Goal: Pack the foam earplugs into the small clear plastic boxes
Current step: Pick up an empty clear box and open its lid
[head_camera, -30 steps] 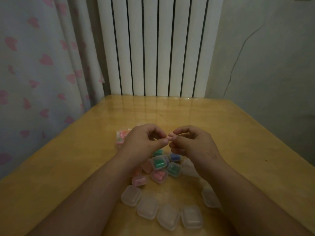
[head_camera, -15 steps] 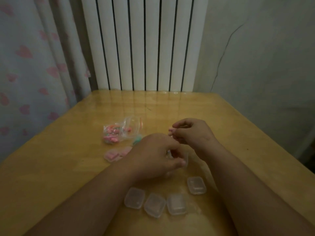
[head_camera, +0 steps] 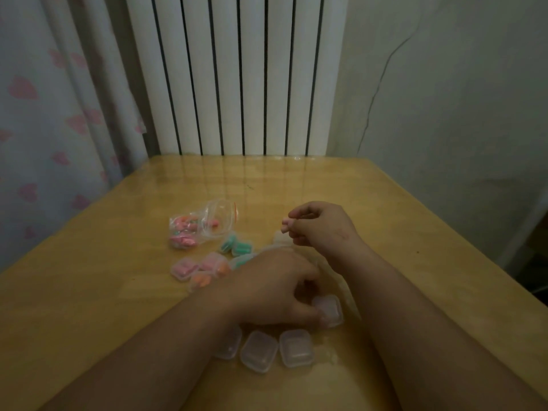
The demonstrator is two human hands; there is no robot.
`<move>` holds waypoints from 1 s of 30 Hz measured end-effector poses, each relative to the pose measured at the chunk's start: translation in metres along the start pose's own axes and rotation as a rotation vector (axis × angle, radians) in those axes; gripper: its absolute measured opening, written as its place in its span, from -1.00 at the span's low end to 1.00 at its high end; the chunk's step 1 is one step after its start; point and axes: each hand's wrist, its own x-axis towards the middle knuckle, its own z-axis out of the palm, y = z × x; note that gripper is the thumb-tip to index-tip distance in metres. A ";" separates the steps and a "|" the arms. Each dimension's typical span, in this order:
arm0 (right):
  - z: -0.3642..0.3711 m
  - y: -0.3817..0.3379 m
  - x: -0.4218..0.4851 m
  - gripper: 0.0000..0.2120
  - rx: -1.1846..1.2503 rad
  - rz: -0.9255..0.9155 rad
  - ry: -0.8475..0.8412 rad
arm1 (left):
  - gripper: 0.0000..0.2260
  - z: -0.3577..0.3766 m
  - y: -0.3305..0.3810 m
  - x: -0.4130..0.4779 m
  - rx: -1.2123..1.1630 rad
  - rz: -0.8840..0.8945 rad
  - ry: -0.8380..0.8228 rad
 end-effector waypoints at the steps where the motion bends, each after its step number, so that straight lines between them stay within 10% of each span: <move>1: 0.000 0.000 -0.001 -0.91 -0.013 -0.002 0.004 | -0.75 -0.002 -0.001 -0.002 -0.055 -0.027 0.028; 15: 0.018 -0.008 -0.018 -0.96 -0.031 -0.077 -0.004 | -0.68 -0.038 -0.051 -0.030 -0.830 -0.299 0.495; 30: 0.021 -0.013 -0.031 -0.91 0.032 -0.032 -0.212 | -0.44 -0.033 -0.061 -0.026 -0.780 -0.344 0.558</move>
